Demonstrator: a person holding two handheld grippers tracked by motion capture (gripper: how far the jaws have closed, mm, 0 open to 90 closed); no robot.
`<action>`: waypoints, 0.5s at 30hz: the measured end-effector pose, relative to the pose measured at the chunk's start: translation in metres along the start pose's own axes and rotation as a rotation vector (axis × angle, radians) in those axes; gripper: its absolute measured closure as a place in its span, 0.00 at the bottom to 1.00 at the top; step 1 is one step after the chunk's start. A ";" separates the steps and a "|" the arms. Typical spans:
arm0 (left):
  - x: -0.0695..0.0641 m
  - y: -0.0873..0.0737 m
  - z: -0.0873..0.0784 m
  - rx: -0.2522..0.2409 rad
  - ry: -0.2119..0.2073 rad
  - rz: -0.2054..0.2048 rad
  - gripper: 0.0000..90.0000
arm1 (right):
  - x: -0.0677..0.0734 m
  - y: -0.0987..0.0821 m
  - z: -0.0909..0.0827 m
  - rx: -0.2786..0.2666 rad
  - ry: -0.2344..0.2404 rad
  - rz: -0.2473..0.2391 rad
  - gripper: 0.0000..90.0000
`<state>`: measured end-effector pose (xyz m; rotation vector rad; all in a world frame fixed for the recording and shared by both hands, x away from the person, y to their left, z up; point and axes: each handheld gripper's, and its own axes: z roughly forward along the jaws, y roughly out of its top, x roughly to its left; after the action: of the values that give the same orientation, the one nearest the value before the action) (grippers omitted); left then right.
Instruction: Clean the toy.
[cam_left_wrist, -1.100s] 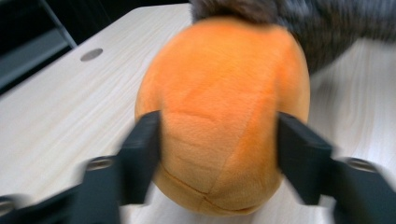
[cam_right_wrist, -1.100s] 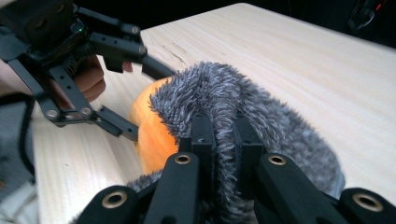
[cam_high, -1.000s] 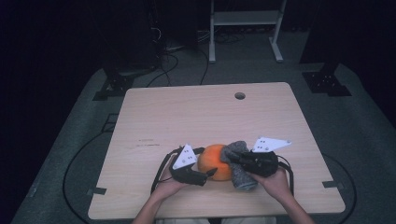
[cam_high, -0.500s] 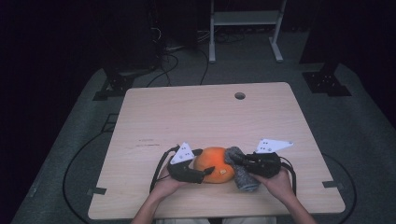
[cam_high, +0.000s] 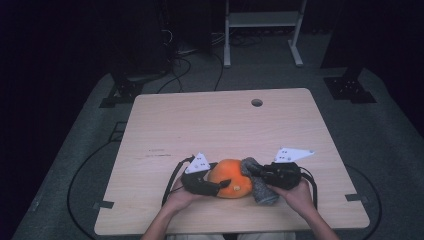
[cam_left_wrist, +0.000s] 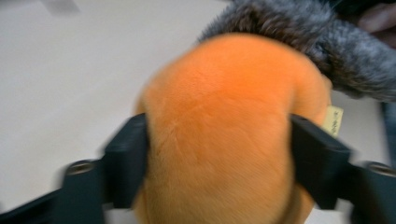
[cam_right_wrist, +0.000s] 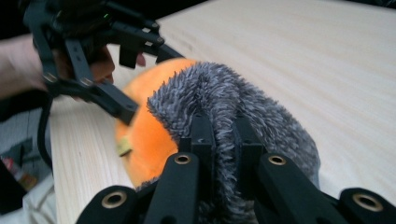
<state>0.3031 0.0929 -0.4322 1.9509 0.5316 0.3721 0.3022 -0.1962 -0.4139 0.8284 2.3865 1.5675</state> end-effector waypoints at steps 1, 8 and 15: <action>-0.004 0.002 0.000 -0.016 0.047 0.040 0.38 | 0.002 0.003 -0.002 -0.019 0.000 -0.002 0.91; -0.003 -0.007 0.003 0.055 0.018 0.069 0.33 | -0.006 -0.011 0.011 0.031 -0.015 0.027 0.91; 0.007 -0.006 -0.001 0.026 -0.035 -0.035 0.14 | -0.013 -0.015 0.005 0.055 -0.063 0.048 0.91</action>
<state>0.3078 0.0993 -0.4369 1.9667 0.5496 0.3100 0.3098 -0.2036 -0.4312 0.9382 2.3917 1.4762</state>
